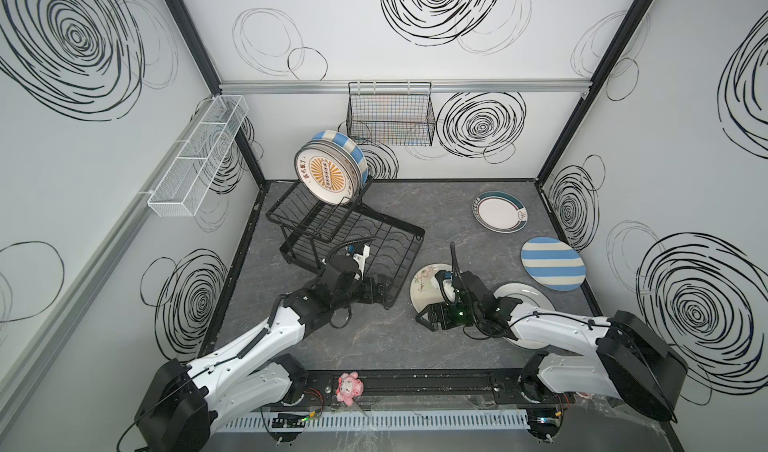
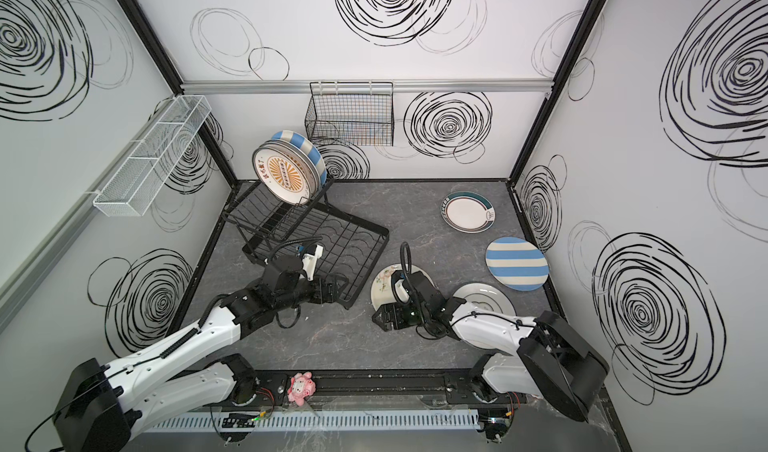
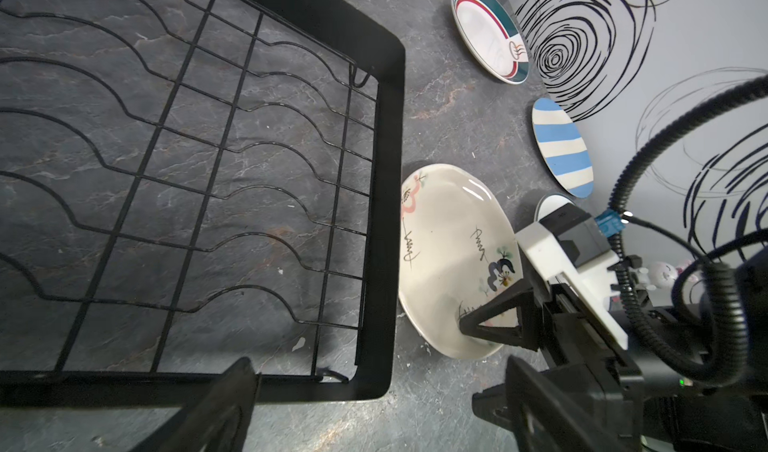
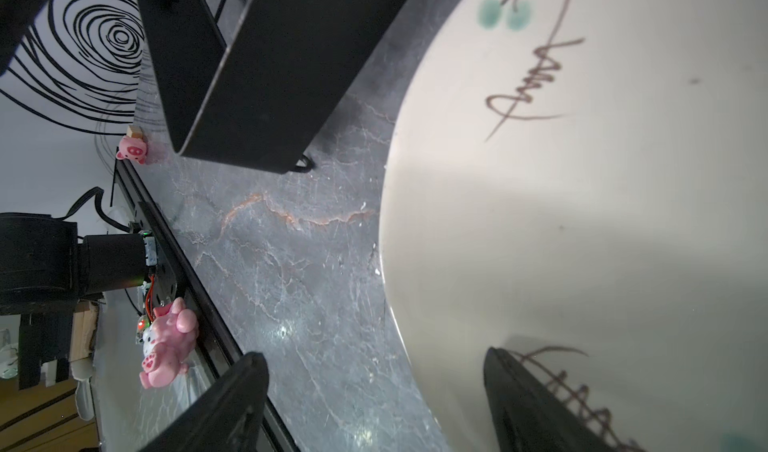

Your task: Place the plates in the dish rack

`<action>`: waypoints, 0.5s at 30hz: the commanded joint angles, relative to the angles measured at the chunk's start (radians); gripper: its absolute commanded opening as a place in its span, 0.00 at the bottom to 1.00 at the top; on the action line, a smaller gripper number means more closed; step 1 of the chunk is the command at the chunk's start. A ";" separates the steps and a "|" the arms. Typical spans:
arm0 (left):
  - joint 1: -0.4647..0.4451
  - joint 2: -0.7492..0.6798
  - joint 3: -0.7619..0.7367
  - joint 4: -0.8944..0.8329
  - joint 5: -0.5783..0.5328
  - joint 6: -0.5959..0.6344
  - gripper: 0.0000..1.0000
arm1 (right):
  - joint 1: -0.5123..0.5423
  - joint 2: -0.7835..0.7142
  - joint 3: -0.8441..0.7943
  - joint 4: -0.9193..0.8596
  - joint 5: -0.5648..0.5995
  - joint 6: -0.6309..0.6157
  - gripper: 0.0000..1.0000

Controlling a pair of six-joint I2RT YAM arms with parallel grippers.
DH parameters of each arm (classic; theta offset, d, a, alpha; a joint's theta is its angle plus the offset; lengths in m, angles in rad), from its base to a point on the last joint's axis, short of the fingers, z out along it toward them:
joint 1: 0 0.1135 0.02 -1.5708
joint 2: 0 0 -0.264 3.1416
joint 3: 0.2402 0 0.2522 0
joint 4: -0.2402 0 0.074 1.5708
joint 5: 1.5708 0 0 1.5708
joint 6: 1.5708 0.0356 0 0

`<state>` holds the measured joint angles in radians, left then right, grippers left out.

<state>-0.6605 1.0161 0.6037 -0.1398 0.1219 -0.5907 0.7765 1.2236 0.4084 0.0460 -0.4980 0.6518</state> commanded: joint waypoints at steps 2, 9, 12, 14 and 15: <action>-0.057 0.034 0.066 0.034 -0.057 0.030 0.96 | 0.005 -0.072 -0.046 -0.231 0.046 0.086 0.86; -0.138 0.137 0.155 0.066 -0.096 0.046 0.96 | -0.083 -0.223 0.039 -0.431 0.183 0.124 0.86; -0.178 0.202 0.226 0.059 -0.123 0.065 0.96 | -0.158 -0.329 0.067 -0.565 0.314 0.172 0.86; -0.198 0.247 0.260 0.061 -0.145 0.071 0.96 | -0.202 -0.423 0.053 -0.594 0.358 0.214 0.85; -0.208 0.272 0.273 0.065 -0.152 0.075 0.96 | -0.218 -0.476 0.030 -0.579 0.360 0.216 0.85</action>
<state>-0.8448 1.2438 0.8265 -0.1169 0.0189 -0.5468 0.5961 0.8440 0.4355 -0.4198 -0.2543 0.8017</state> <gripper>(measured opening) 0.960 0.850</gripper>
